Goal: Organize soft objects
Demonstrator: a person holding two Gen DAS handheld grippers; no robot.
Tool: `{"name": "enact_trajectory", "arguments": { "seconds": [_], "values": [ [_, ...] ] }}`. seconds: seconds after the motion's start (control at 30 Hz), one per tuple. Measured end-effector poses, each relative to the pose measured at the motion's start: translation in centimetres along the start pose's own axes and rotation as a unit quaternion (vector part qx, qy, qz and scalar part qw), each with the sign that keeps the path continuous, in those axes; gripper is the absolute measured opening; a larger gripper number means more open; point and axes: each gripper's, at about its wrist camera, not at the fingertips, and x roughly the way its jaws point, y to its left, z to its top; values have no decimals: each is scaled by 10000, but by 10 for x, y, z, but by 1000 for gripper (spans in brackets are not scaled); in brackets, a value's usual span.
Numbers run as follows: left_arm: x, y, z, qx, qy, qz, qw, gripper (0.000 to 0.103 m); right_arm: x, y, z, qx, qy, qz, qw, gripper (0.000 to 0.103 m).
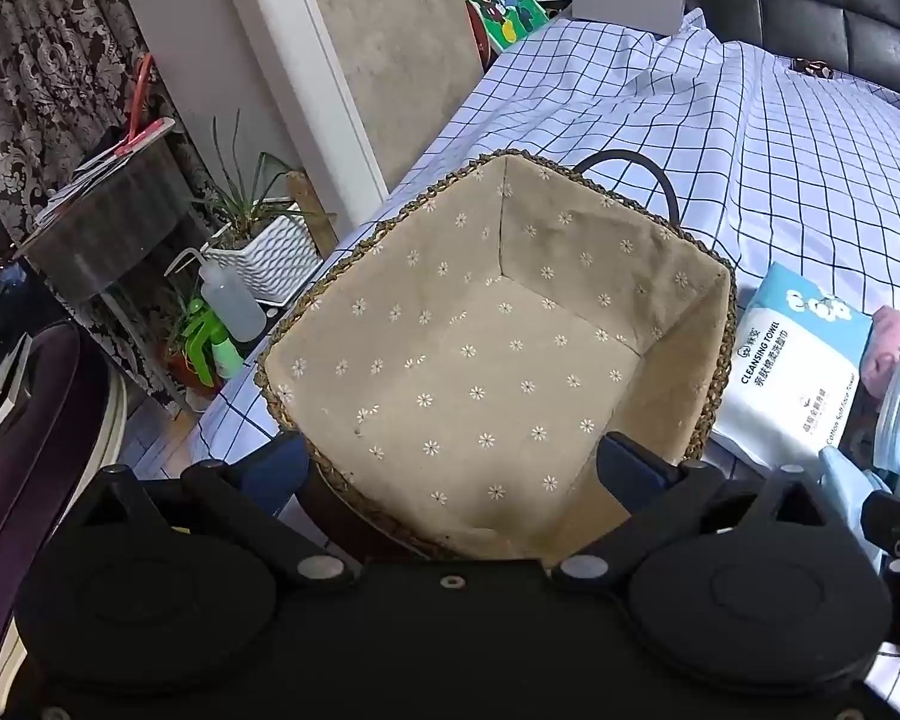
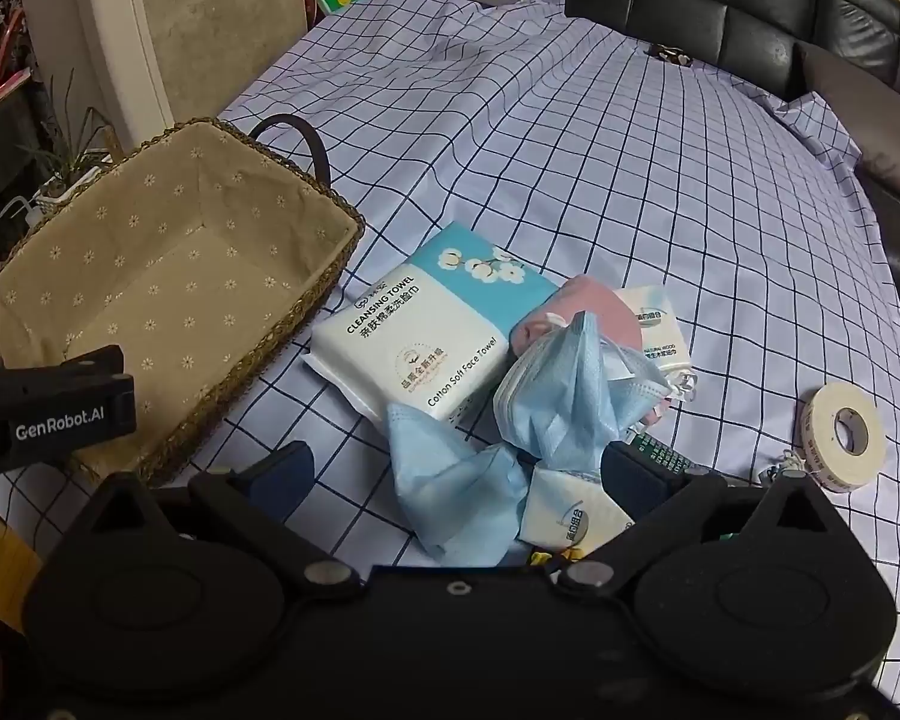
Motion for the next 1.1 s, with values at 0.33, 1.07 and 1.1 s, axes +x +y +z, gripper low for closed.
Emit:
{"name": "enact_trajectory", "arguments": {
  "seconds": [0.33, 1.07, 1.1],
  "values": [
    [0, 0, 0, -3, 36, -23, 10000, 100, 0, 0, 0, -8, 14, 3, 10000, 102],
    [0, 0, 0, -11, 37, -30, 10000, 100, 2, 1, -1, -3, 28, -10, 10000, 102],
    [0, 0, 0, -10, 37, -28, 10000, 100, 2, 1, -2, 3, 26, -14, 10000, 102]
  ]
}}
